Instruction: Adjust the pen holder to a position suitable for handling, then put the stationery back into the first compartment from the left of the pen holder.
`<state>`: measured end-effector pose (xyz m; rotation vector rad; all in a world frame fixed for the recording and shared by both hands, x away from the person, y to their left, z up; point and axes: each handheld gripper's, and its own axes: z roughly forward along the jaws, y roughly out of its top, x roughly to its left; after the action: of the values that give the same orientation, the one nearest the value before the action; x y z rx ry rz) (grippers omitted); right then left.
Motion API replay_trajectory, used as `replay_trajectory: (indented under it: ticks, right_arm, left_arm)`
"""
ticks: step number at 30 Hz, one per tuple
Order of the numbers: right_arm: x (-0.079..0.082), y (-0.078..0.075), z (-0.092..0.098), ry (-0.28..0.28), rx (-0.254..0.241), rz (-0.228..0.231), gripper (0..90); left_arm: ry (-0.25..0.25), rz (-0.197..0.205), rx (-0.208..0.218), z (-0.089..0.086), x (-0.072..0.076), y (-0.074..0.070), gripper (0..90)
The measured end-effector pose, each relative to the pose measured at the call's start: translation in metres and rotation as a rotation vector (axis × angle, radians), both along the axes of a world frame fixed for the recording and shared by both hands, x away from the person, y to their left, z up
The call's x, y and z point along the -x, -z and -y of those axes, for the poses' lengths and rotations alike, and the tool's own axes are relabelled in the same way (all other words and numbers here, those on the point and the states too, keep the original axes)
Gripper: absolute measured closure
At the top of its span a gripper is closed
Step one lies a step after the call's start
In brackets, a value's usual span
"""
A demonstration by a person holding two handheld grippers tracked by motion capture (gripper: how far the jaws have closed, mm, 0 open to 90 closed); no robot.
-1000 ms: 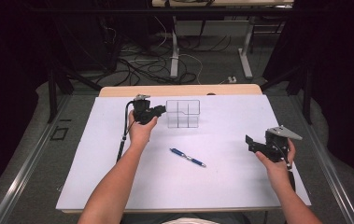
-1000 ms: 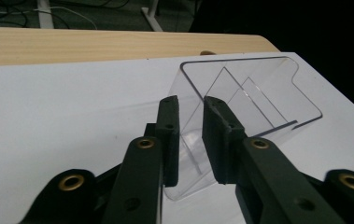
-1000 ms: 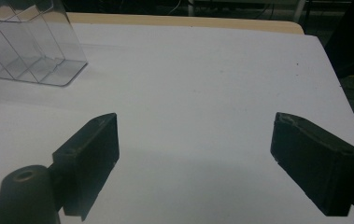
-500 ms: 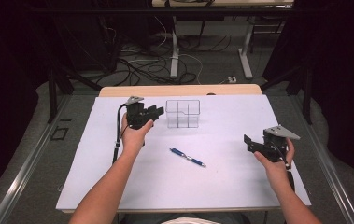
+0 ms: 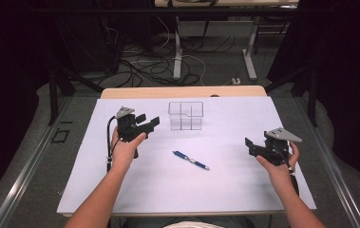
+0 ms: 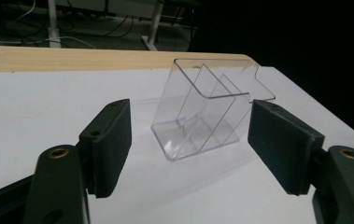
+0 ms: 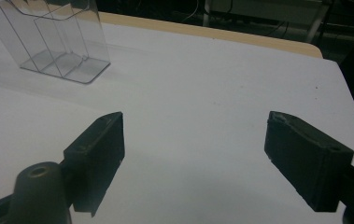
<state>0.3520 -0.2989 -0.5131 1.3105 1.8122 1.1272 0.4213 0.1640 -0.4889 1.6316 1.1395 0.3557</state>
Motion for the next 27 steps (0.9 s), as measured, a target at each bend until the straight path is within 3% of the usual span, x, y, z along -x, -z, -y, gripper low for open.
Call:
replay_trajectory:
  ticks: [3,5,7,13,16,20,26,27]
  right_arm:
    - [0.001,-0.001,-0.002,-0.001,-0.003,-0.001,19.8]
    - [0.001,-0.001,-0.002,-0.009,0.009,0.004,19.9]
    - [0.001,-0.001,-0.001,-0.01,0.016,0.003,19.8]
    - [0.002,0.0,-0.001,-0.023,0.007,-0.009,19.8]
    - [0.002,0.0,-0.003,-0.03,0.011,-0.009,19.8]
    - [0.003,0.0,-0.006,-0.033,0.002,-0.012,19.8]
    - [0.004,0.0,-0.008,-0.049,0.004,-0.019,19.8]
    - [0.004,0.0,-0.01,-0.048,-0.004,-0.022,19.8]
  left_arm:
    - [0.008,0.026,-0.029,-0.005,0.008,0.0,27.0]
    - [0.012,0.054,-0.077,-0.008,0.015,-0.002,25.1]
    - [-0.011,0.078,-0.106,-0.012,0.025,-0.004,22.9]
    - [-0.051,0.098,-0.122,-0.019,0.045,-0.007,22.2]
    - [-0.055,0.082,-0.098,-0.022,0.054,-0.007,21.9]
    - [-0.052,0.059,-0.097,-0.024,0.065,-0.005,21.3]
    - [-0.037,0.092,-0.147,-0.024,0.073,0.001,14.9]
    - [-0.032,0.092,-0.149,-0.025,0.074,0.002,10.3]
